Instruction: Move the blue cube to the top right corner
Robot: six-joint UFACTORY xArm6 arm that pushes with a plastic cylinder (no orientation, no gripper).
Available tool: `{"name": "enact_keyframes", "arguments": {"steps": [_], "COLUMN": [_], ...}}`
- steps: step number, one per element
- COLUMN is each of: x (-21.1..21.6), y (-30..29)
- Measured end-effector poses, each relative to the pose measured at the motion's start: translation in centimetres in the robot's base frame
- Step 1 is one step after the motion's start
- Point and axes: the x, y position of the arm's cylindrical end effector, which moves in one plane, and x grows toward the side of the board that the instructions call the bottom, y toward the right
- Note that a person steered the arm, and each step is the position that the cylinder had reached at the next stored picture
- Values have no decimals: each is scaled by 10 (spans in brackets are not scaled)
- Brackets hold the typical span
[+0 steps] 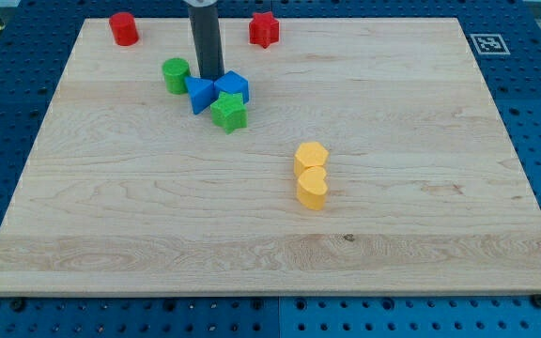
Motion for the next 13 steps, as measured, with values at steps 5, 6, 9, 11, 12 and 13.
{"name": "enact_keyframes", "arguments": {"steps": [5, 6, 9, 11, 12, 13], "x": [26, 24, -9, -9, -13, -5], "y": [44, 81, 190, 240, 258, 260]}}
